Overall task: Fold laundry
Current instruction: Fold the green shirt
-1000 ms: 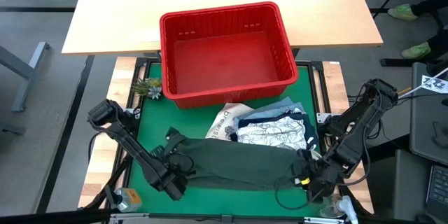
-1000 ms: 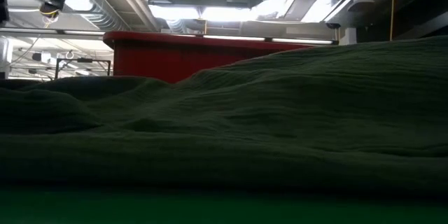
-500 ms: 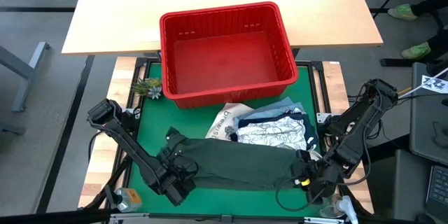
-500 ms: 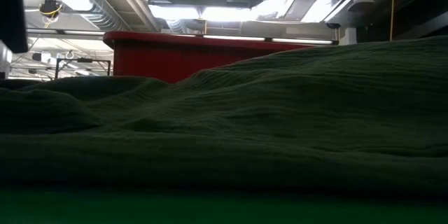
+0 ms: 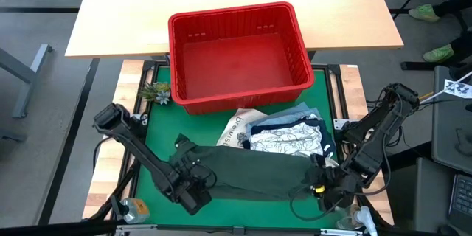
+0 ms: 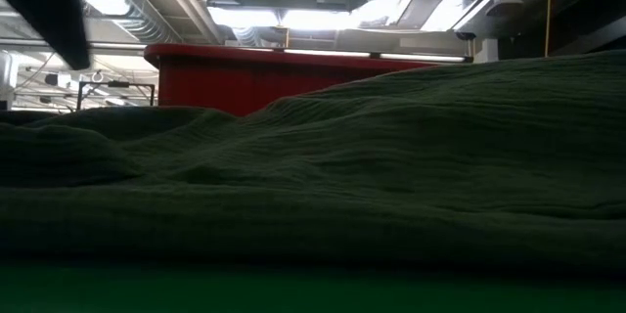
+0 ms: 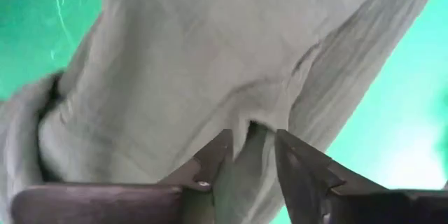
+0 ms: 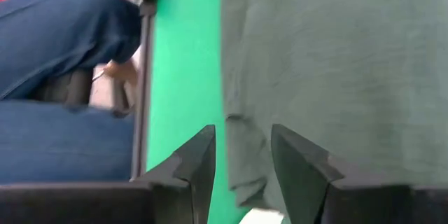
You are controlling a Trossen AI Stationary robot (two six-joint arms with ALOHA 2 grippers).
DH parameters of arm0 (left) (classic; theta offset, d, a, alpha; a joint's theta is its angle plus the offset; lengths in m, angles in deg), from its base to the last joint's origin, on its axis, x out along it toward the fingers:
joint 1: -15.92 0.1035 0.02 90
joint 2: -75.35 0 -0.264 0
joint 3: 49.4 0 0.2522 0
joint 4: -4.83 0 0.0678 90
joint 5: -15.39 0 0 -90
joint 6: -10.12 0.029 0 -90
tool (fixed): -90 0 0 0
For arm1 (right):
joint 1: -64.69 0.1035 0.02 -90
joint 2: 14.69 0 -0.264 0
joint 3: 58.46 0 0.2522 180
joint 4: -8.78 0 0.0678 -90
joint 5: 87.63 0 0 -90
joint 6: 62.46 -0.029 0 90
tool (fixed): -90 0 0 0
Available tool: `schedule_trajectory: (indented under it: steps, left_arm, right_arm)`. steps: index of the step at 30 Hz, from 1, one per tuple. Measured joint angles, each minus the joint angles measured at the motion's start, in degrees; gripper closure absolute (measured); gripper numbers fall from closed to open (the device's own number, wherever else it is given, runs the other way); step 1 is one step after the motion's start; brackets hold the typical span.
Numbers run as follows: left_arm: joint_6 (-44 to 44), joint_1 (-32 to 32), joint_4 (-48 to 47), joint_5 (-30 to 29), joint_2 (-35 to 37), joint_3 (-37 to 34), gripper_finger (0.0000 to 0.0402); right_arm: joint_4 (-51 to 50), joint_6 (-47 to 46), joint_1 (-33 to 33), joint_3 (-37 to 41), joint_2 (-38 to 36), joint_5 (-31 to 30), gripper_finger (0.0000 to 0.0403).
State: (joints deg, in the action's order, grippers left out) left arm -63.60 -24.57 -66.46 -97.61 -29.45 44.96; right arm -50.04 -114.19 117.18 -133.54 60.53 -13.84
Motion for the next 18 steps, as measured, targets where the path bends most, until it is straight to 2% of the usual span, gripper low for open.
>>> schedule_trajectory:
  steps: [4, 10, 13, 18]
  left_arm:
    - [4.42, 1.85, 1.8, -0.04, 0.0, 0.0, 0.0262]
    - [11.35, 5.33, 3.93, -0.07, 0.0, 0.0, 0.021]
    - [14.92, 7.16, 4.46, -0.15, 0.0, 0.0, 0.0199]
    - [23.71, 9.9, 4.52, -0.08, 0.0, 0.0, 0.0202]
  right_arm:
    - [0.0, 0.58, -1.02, 0.0, -0.02, -2.91, 0.0265]
    - [-0.02, 3.7, -5.27, 0.0, -0.02, 1.93, 0.0261]
    - [-0.02, 5.33, -7.65, 0.0, -0.02, 4.27, 0.0243]
    - [-0.02, 5.74, -10.32, 0.0, -0.02, 6.14, 0.0188]
